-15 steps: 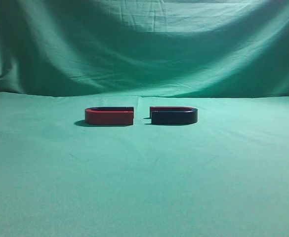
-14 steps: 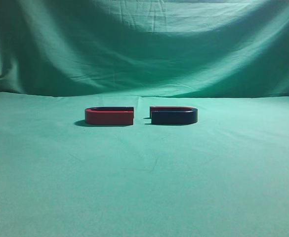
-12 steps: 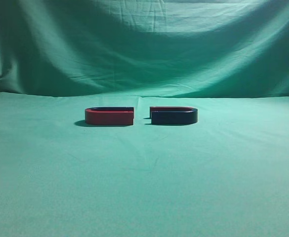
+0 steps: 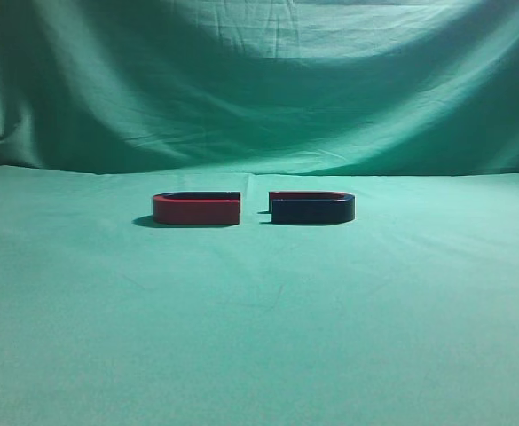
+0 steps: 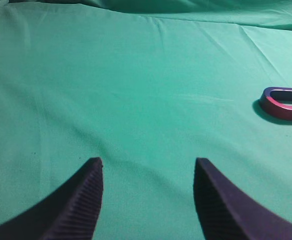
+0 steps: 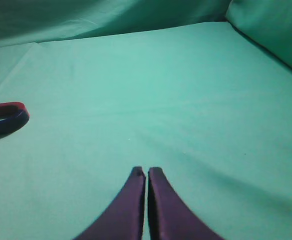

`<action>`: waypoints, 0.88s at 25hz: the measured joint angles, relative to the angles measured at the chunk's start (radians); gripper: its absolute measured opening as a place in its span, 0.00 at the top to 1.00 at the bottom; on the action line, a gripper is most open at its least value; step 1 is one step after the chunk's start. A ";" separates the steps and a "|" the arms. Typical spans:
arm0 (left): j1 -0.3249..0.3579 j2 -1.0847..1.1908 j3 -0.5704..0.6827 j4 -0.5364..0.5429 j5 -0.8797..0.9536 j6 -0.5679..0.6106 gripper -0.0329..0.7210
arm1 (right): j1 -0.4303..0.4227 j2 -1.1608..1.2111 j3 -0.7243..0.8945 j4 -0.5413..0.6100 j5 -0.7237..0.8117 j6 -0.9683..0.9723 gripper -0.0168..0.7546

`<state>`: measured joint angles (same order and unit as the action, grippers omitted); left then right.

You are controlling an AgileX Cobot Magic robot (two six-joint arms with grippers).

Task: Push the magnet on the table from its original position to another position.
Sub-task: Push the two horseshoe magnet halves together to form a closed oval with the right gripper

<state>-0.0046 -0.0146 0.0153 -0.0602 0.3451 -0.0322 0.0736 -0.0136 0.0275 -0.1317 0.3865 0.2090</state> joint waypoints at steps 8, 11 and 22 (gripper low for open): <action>0.000 0.000 0.000 0.000 0.000 0.000 0.46 | 0.000 0.000 0.000 0.000 0.000 0.000 0.98; 0.000 0.000 0.000 0.000 0.000 0.000 0.46 | 0.000 0.000 0.002 -0.002 -0.019 0.003 0.98; 0.000 0.000 0.000 0.000 0.000 0.000 0.46 | 0.000 0.010 -0.043 0.071 -0.469 0.076 0.98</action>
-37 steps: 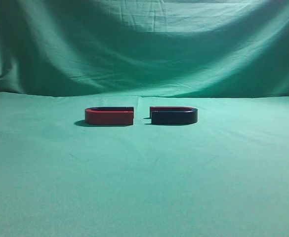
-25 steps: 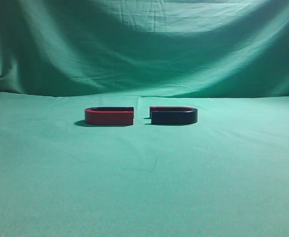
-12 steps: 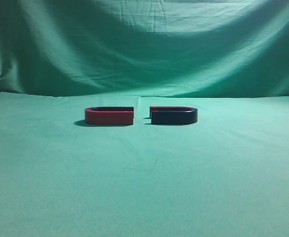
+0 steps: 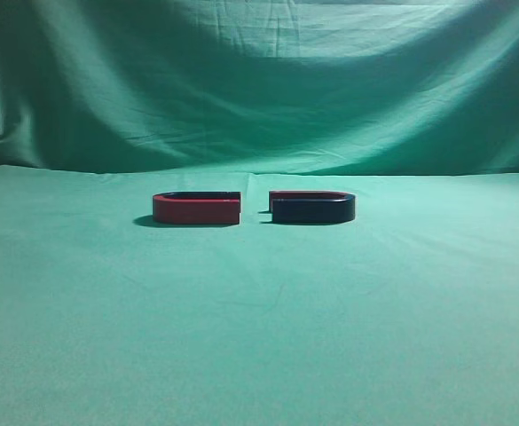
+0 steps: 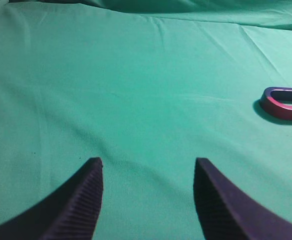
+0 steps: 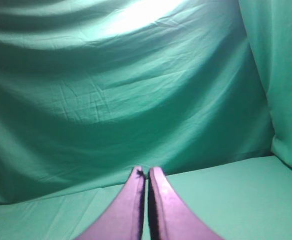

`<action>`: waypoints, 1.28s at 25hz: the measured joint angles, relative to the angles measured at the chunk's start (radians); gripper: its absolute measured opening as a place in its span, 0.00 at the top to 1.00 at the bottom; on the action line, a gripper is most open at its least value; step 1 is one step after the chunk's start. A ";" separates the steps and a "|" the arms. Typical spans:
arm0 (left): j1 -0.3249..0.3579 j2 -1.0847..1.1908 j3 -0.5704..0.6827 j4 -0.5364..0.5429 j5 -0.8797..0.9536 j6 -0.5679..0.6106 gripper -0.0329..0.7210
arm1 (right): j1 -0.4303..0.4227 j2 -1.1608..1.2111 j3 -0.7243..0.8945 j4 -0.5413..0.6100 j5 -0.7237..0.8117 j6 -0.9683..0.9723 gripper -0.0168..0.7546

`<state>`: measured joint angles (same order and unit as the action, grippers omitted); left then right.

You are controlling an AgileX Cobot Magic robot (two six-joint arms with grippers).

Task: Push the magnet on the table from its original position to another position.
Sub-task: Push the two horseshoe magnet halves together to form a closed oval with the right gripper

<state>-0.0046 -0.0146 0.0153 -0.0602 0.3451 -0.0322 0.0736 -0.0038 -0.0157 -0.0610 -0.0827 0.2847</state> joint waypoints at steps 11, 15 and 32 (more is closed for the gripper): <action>0.000 0.000 0.000 0.000 0.000 0.000 0.46 | 0.000 0.535 -0.420 0.000 0.530 -0.066 0.98; 0.000 0.000 0.000 0.000 0.000 0.000 0.46 | 0.000 0.755 -0.565 0.014 0.788 -0.077 0.98; 0.000 0.000 0.000 0.000 0.000 0.000 0.46 | 0.202 1.392 -0.932 0.247 0.938 -0.354 0.98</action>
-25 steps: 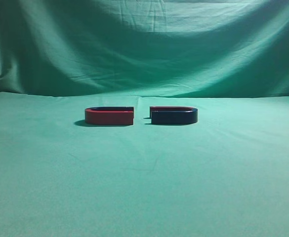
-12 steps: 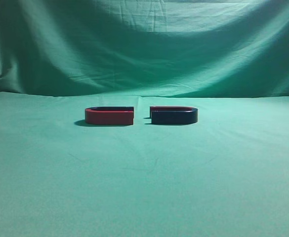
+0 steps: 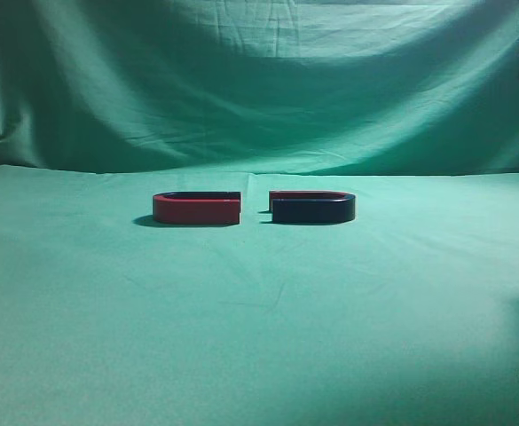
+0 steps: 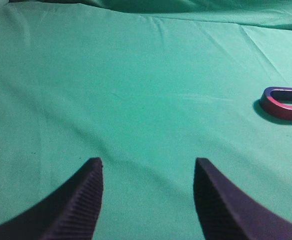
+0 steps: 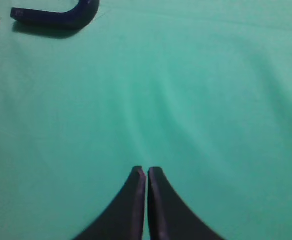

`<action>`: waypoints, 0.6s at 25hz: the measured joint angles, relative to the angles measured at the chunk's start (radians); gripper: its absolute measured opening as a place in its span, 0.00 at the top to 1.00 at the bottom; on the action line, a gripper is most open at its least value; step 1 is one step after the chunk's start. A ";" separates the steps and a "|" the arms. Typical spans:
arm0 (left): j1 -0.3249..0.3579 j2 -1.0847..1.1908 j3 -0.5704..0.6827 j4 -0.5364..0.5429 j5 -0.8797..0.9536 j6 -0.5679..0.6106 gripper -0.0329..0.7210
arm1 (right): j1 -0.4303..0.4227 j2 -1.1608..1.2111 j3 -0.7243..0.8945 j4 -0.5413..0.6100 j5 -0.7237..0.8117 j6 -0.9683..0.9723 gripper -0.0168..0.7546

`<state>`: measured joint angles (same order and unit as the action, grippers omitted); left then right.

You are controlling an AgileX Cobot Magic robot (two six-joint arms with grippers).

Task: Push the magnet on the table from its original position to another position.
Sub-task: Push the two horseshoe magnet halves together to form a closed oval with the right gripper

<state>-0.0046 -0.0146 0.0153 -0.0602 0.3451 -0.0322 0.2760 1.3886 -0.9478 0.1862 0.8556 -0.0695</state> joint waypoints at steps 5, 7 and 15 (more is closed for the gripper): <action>0.000 0.000 0.000 0.000 0.000 0.000 0.46 | 0.062 0.192 -0.166 -0.096 0.025 0.091 0.98; 0.000 0.000 0.000 0.000 0.000 0.000 0.46 | 0.066 0.266 -0.224 -0.102 0.034 0.111 0.98; 0.000 0.000 0.000 0.000 0.000 0.000 0.46 | 0.070 0.509 -0.455 -0.109 0.057 0.145 0.98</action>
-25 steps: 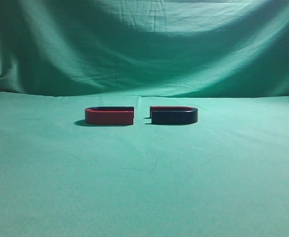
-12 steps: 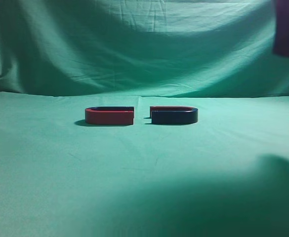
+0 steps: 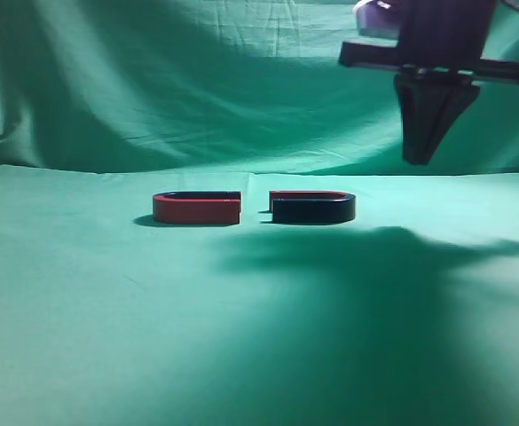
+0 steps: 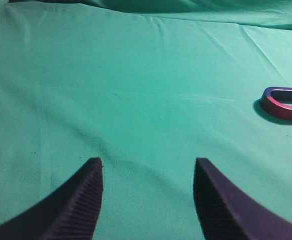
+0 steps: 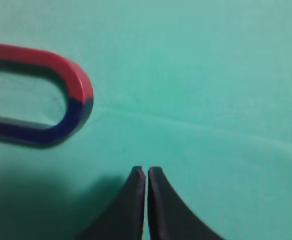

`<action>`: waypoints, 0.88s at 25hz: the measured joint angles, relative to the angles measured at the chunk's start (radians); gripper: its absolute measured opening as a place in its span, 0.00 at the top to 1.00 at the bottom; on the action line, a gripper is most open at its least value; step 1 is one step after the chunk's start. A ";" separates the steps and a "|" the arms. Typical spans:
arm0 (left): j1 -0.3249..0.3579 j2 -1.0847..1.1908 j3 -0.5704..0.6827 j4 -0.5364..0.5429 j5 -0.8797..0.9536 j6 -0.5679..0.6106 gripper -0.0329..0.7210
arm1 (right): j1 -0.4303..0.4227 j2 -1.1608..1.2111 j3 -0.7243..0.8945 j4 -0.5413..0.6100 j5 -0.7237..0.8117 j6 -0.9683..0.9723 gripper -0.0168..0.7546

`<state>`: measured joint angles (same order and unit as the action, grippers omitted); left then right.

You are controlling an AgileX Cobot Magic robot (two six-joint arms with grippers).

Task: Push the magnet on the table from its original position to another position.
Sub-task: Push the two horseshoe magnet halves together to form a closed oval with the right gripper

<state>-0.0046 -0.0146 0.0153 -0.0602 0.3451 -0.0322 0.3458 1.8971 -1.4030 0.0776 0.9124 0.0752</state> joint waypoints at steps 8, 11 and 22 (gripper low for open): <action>0.000 0.000 0.000 0.000 0.000 0.000 0.46 | 0.029 0.195 -0.193 0.000 0.041 0.007 0.98; 0.000 0.000 0.000 0.000 0.000 0.000 0.46 | 0.035 0.250 -0.245 0.000 0.058 0.007 0.98; 0.000 0.000 0.000 0.000 0.000 0.000 0.46 | 0.035 0.292 -0.300 0.047 0.075 0.007 0.98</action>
<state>-0.0046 -0.0146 0.0153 -0.0602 0.3451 -0.0322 0.3807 2.1892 -1.7025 0.1251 0.9879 0.0825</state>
